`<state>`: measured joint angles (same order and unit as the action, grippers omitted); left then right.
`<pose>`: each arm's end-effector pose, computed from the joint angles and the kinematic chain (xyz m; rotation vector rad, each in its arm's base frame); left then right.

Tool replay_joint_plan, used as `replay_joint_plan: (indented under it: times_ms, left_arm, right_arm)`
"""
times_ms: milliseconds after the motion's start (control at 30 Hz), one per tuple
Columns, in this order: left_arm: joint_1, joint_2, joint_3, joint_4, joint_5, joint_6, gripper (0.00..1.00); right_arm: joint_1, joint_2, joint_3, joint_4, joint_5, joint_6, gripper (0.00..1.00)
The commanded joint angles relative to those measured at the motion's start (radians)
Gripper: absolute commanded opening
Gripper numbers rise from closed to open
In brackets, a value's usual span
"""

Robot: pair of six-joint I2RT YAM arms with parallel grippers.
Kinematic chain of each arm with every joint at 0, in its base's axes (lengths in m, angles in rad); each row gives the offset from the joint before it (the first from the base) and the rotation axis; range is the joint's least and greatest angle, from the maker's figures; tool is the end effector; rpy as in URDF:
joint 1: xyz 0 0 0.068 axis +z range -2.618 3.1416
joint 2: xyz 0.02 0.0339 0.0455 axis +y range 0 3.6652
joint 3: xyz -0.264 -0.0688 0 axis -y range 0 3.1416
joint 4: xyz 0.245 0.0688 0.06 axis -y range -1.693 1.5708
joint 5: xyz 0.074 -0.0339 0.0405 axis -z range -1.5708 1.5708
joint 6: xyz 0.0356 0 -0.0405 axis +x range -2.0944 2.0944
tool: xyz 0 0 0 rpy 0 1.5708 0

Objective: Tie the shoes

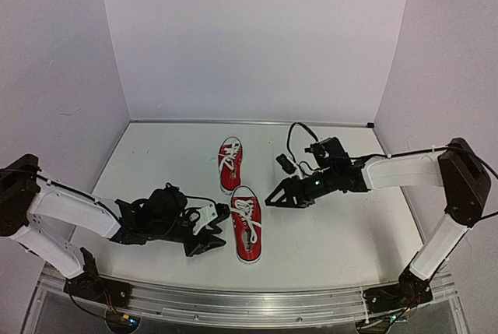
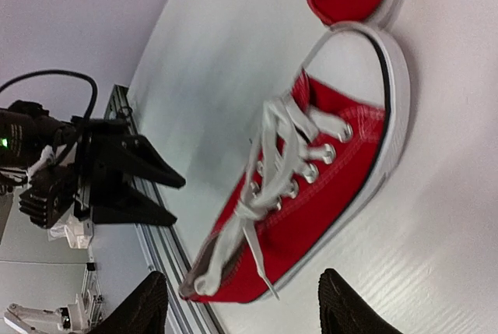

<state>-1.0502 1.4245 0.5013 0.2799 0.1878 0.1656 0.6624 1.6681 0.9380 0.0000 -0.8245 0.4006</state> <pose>0.1257 -0.2326 0.1501 1.3954 1.8168 -0.6846 0.2531 0.2306 0.1921 -0.7851 2.3384 1.4610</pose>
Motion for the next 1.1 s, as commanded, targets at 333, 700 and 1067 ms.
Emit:
replay_joint_plan:
  times_ms: [333,700,1067]
  left_arm:
    - [-0.065,0.395,0.207,0.317,0.103,-0.004,0.26]
    - [-0.053,0.268,0.164,0.315,0.205,-0.007,0.36]
    - [0.186,-0.014,0.303,-0.173,0.176,0.179,0.45]
  right_arm:
    - [0.003,-0.082,-0.108,-0.027,-0.005,-0.041,0.53]
    - [-0.026,0.044,0.001,-0.028,0.003,-0.130,0.54]
    - [-0.029,0.155,0.071,-0.011,-0.067,-0.162,0.53]
